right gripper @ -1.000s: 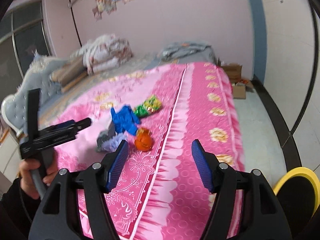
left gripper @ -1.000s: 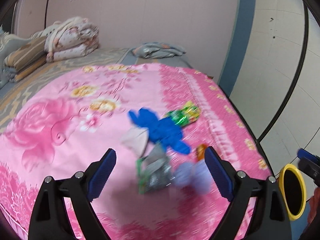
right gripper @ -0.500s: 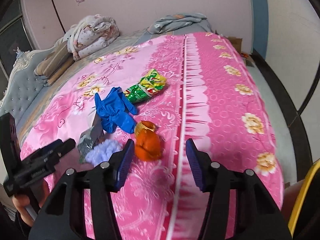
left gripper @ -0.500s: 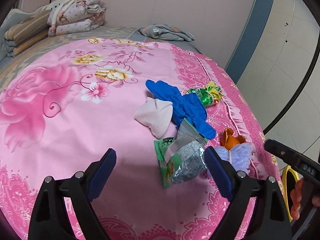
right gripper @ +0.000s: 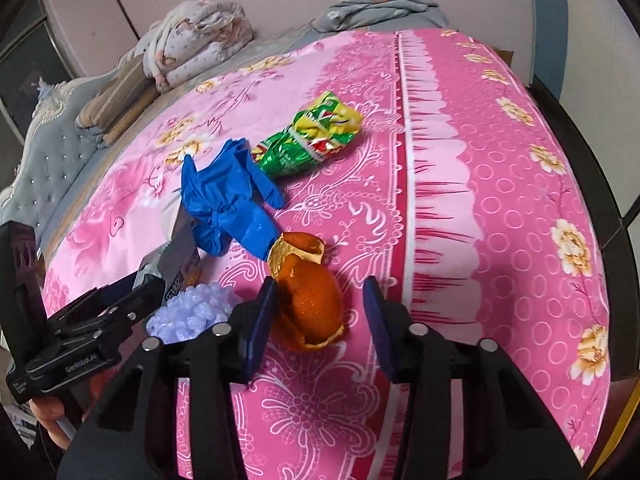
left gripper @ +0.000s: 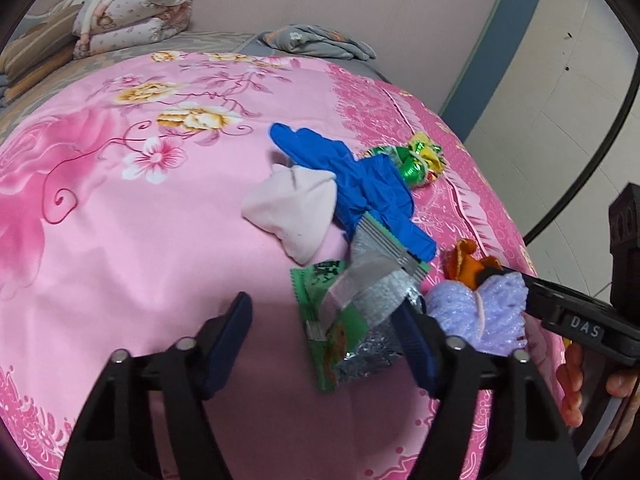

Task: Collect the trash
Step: 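Grasp the grey foil packet with the left tool while the right tool grasps the orange peel, then carry the foil packet and orange peel in both tools over the yellow bin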

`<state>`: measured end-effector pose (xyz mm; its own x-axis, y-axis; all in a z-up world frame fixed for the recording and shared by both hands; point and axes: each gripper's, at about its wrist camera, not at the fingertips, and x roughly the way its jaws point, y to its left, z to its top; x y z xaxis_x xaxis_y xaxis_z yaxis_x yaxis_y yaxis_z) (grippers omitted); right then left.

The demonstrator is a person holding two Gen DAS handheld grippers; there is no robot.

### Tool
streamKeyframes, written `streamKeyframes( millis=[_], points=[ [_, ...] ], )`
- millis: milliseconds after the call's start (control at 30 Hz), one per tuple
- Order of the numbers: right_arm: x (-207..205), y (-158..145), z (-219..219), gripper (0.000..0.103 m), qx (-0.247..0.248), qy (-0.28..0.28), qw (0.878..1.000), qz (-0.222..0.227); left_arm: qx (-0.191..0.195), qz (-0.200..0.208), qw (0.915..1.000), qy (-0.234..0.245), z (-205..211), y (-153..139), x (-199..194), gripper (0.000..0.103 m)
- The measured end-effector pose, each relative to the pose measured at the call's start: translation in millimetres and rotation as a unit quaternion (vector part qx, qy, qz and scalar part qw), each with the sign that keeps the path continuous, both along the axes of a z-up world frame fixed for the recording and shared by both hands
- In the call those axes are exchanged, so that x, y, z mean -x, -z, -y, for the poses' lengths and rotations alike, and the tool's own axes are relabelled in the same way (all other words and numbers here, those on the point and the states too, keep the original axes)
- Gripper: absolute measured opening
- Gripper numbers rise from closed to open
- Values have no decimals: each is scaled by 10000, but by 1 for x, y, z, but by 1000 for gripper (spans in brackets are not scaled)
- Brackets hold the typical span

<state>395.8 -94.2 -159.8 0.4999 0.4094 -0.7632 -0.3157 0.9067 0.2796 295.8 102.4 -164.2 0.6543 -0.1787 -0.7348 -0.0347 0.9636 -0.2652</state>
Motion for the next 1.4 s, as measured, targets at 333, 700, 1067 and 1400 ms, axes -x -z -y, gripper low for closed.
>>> streamKeyframes(
  millis=[333,700,1067,1400],
  points=[
    [2,-2,0,23,-20,-92,9999,52,244,-79,9997,13,-4,8,-4,21],
    [13,-12,20,21,-9,93,9997,211,255,-57,9995,-168,-12,4,-2,3],
    [44,-45,55,21,-202,296,9978,555,128,332,9990,-256,-14,-31,22,2],
    [91,-96,90,21,-327,517,9916,1136,25,934,9955,-150,10,-89,52,2]
  ],
)
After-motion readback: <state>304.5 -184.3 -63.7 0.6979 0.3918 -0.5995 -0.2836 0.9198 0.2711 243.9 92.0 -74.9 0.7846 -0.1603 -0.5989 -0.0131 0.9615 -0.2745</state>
